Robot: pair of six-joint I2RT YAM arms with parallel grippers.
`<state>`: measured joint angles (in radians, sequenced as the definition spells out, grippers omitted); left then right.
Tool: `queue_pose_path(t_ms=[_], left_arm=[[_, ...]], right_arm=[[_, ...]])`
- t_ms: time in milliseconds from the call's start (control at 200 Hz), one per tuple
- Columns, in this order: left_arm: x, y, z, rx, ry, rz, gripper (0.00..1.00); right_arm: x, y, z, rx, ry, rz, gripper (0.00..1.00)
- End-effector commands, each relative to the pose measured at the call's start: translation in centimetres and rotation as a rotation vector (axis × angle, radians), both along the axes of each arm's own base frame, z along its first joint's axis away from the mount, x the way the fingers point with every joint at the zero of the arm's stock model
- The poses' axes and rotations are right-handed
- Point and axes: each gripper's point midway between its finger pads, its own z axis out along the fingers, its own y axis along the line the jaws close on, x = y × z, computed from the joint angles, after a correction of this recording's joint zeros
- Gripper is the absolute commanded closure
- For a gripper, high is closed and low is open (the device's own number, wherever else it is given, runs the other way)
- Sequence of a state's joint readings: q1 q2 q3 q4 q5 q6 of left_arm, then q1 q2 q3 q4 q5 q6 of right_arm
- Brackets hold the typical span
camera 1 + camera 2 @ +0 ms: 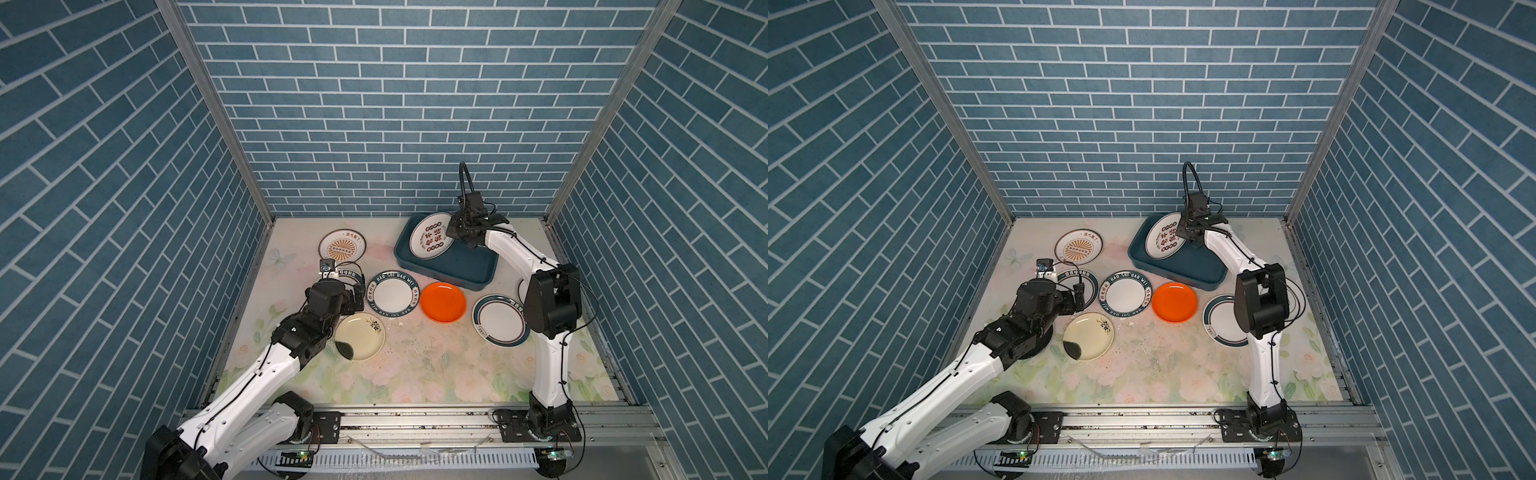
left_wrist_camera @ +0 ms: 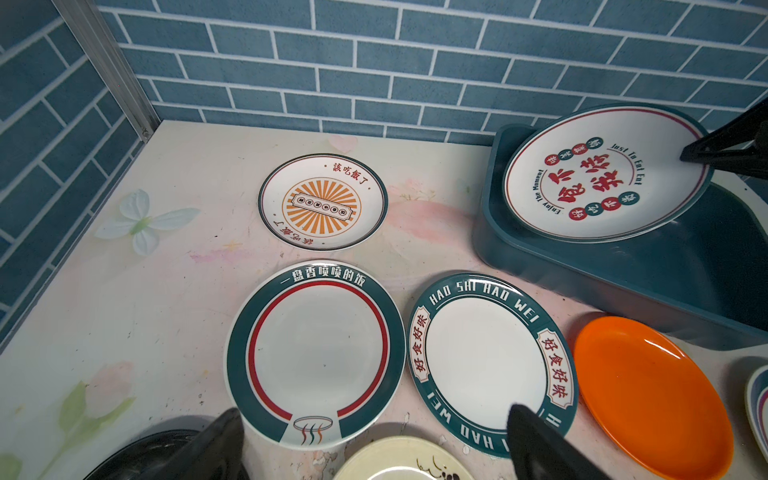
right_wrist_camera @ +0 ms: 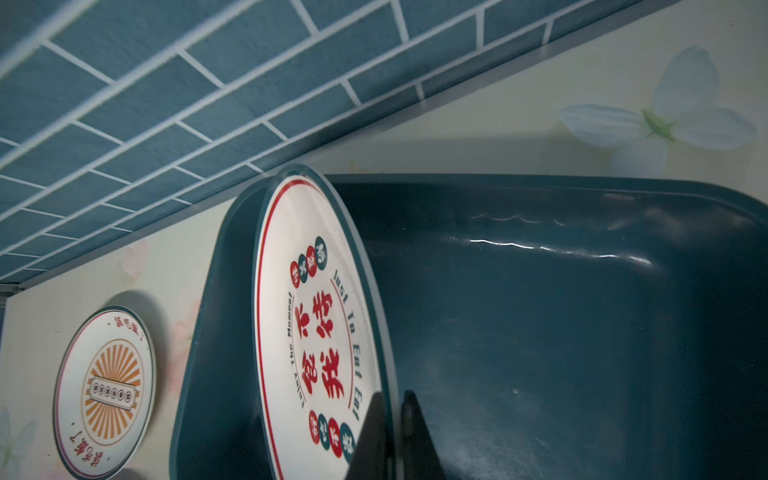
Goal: Place the plates into the plastic bin on the countertop
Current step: 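Lift the plate with the right gripper and carry it into the teal bin, then release the plate in the bin and withdraw the right gripper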
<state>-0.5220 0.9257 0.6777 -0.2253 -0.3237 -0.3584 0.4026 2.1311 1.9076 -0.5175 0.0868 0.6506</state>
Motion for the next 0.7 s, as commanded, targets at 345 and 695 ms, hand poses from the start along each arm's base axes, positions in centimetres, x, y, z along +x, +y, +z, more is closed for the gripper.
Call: queue_pose_path(t_ms=[345,695], left_arm=[[-0.1,1.1,0.1,0.06,0.005,0.035,0.0],[-0.9,3.8,-0.1,0.131,0.018,0.151,0.01]], right_arm=[[1.1,2.0,-1.4,0.053,0.082,0.078,0.54],[-0.6,0.9,4.3,0.018,0.006,0.158,0.2]])
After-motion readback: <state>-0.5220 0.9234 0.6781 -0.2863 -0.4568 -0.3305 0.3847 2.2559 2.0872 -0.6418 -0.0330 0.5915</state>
